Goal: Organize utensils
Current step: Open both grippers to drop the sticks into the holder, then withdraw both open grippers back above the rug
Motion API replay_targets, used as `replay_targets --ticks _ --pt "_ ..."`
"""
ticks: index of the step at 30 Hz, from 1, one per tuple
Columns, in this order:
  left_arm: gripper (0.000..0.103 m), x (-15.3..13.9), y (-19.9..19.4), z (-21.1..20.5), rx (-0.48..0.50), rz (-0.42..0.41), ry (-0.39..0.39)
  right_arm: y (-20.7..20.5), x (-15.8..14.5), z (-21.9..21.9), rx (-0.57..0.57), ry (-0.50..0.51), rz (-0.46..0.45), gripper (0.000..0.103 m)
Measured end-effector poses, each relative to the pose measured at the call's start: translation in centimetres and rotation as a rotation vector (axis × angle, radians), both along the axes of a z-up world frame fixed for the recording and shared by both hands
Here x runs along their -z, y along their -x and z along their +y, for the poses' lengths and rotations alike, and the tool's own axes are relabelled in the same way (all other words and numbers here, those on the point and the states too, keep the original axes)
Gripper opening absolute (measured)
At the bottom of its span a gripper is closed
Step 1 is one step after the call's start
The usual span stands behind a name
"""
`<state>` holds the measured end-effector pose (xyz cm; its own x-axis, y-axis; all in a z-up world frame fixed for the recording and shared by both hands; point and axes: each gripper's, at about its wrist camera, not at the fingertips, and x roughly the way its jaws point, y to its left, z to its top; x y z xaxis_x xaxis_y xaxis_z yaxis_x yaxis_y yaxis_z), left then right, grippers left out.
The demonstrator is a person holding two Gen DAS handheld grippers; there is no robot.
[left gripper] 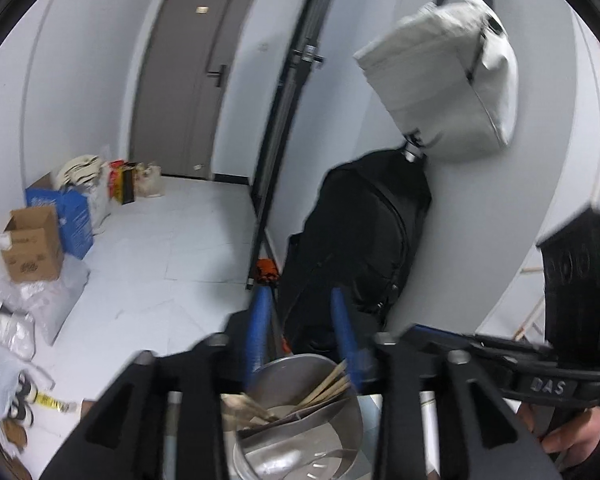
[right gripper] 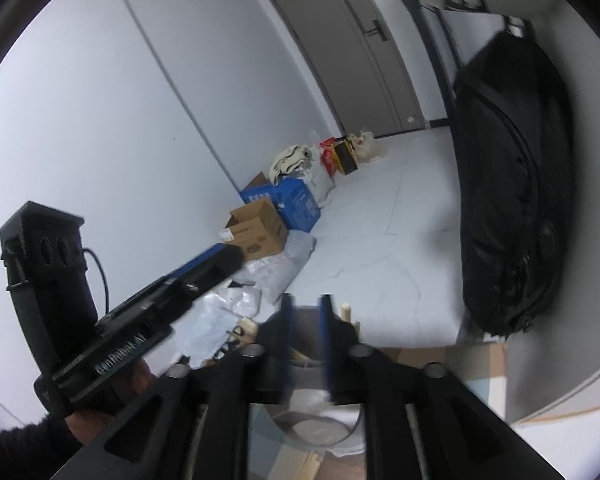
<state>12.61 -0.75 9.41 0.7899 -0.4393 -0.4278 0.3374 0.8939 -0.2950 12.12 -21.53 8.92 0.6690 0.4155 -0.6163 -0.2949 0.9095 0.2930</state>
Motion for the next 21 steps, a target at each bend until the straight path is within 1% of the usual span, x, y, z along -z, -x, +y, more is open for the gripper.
replay_targets --ticks 1,4,6,8,10,14,16,17,18,20,21 --pt "0.041 -0.2 0.4 0.4 -0.019 0.0 0.012 0.4 0.0 -0.3 0.006 -0.009 -0.003 0.033" --pt "0.044 -0.7 1.5 1.1 -0.067 0.002 0.004 1.6 -0.1 -1.0 0.022 -0.029 -0.011 0.033" --pt "0.053 -0.9 2.2 1.3 -0.094 0.002 -0.007 2.5 -0.3 -1.5 0.037 -0.043 -0.014 0.038" --pt "0.055 -1.0 3.1 1.4 -0.117 0.0 -0.013 3.1 -0.4 -1.7 0.046 -0.052 -0.015 0.041" --pt "0.055 -1.1 3.8 1.6 -0.134 0.003 -0.015 3.8 -0.6 -1.9 0.053 -0.054 -0.016 0.047" --pt "0.056 -1.3 5.4 1.3 -0.173 0.014 -0.043 5.5 -0.6 -1.8 0.057 -0.051 -0.025 0.055" --pt "0.057 -1.4 6.0 1.3 -0.185 0.01 -0.047 6.4 -0.7 -1.7 0.058 -0.052 -0.032 0.06" --pt "0.058 -1.5 6.4 1.2 -0.191 0.012 -0.052 6.8 -0.8 -1.6 0.058 -0.052 -0.036 0.061" --pt "0.064 -1.5 6.8 1.1 -0.2 0.012 -0.057 7.3 -0.9 -1.6 0.057 -0.051 -0.043 0.064" --pt "0.071 -1.6 7.6 1.1 -0.225 0.005 -0.064 8.0 -1.0 -1.5 0.056 -0.046 -0.054 0.067" --pt "0.071 -1.6 8.0 1.1 -0.23 0.004 -0.067 8.4 -1.0 -1.4 0.054 -0.043 -0.058 0.069"
